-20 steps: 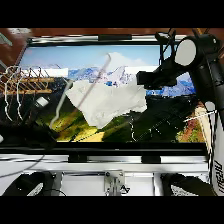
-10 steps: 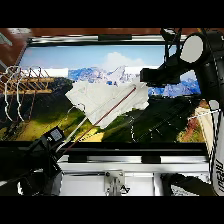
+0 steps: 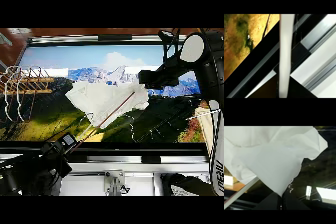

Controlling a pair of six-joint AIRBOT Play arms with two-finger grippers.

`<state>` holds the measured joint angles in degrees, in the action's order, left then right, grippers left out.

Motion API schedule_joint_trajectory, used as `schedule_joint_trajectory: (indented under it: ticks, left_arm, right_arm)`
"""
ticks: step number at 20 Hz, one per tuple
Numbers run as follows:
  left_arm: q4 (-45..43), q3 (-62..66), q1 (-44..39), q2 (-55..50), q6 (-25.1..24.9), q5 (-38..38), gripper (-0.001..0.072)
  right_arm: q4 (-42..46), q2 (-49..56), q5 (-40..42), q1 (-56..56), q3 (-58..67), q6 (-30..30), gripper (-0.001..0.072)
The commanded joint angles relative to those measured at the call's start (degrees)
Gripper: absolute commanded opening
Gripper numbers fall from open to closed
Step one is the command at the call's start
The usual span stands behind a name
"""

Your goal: Fold the shirts.

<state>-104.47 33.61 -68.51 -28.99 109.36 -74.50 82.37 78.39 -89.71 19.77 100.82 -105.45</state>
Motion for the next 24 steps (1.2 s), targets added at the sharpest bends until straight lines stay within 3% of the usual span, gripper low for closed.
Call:
schedule_joint_trajectory:
  ticks: [1, 3, 8, 11, 17, 21, 24]
  left_arm:
    - [-2.3, -1.1, 0.2, -4.2, 2.9, 7.5, 0.0035]
    - [-2.3, -1.1, 1.8, -6.6, 2.8, 9.8, 0.0035]
    - [-2.5, -1.1, 2.2, -7.4, -1.4, 10.7, 0.0036]
    - [-1.7, -1.1, 2.5, -7.4, -7.3, 12.7, 0.0036]
    - [-0.8, -0.8, 7.6, -11.3, -7.1, 24.1, 0.0036]
    - [-0.2, -0.8, 13.0, -16.2, -7.1, 32.9, 0.0035]
    - [5.5, -0.7, 19.5, -16.8, -8.8, 36.4, 0.0036]
  right_arm:
    - [-4.4, 0.0, -0.8, 1.1, 0.1, 0.1, 0.0071]
    - [-7.4, -0.3, -0.8, 2.1, 0.1, 0.6, 0.0072]
    - [-4.2, -3.0, -0.5, 2.2, 0.1, 0.8, 0.0071]
    - [-5.0, -5.1, -0.2, 2.3, 0.1, 1.6, 0.0071]
    - [-13.5, -7.3, -0.3, 4.5, 0.1, 1.4, 0.0071]
    - [-13.0, -7.3, -0.3, 12.8, 0.1, -2.6, 0.0071]
    - [-11.2, -7.2, -1.3, 15.2, 0.0, -4.5, 0.0071]
